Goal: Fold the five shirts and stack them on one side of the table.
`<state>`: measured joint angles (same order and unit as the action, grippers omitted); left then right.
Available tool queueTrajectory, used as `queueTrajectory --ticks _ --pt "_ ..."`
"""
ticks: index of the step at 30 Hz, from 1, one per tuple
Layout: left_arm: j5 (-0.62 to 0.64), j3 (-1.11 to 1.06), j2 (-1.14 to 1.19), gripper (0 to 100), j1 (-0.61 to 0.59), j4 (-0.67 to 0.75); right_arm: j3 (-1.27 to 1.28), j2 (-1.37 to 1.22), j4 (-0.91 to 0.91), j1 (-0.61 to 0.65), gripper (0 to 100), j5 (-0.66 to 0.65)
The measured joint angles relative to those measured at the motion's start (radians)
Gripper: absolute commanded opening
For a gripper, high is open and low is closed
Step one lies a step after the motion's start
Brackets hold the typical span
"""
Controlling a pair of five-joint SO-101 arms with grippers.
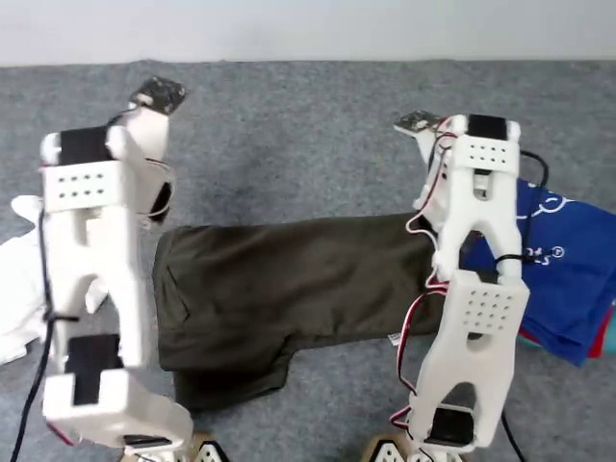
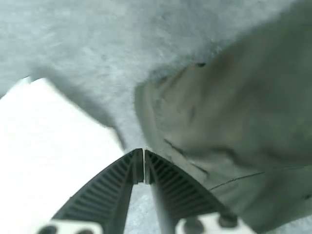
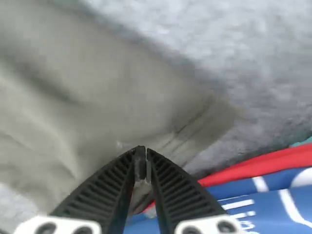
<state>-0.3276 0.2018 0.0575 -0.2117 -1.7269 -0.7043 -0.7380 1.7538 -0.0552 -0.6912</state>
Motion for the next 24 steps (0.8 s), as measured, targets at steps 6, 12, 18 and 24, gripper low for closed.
queueTrajectory --ticks 6,12,18,24 --pt "0.0 -0.052 -0.084 1 -0.203 -0.003 0.272 0.218 0.0 0.127 1.0 0.003" --pt "-0.086 -0.089 -0.094 1 -0.425 -0.005 0.48 0.428 0.0 0.347 1.6 0.072" --pt "-0.175 -0.104 -0.021 1 -0.577 -0.005 0.516 0.46 0.0 0.649 12.3 0.161" --pt "-0.216 -0.106 0.08 1 -0.664 0.008 0.516 0.46 -0.032 0.921 15.8 0.241"
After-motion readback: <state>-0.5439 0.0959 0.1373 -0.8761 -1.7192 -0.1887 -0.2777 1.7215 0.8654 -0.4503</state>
